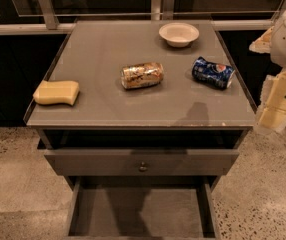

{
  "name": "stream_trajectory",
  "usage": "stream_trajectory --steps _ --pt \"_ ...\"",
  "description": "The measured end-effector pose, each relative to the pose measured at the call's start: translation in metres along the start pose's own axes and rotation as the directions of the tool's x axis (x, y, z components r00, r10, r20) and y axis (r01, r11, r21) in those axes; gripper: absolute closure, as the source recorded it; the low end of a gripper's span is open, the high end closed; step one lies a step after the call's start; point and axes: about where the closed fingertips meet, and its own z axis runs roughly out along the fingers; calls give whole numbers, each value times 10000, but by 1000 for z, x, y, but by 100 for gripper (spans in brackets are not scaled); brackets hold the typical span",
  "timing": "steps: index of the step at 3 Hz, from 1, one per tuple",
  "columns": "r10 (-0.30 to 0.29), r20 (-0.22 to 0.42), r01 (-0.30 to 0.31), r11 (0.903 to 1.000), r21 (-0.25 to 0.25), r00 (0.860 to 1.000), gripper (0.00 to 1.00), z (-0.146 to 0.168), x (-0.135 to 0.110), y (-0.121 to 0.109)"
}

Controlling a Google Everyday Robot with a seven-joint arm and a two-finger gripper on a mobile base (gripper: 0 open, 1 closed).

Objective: Place orange can into middle drawer

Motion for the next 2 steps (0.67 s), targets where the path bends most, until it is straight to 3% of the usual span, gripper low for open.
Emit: stream_trajectory --steps 1,2 --pt "-18 26 17 10000 26 10000 0 0 0 -1" --pt "-489 832 497 9987 -79 9953 0 14 -9 -29"
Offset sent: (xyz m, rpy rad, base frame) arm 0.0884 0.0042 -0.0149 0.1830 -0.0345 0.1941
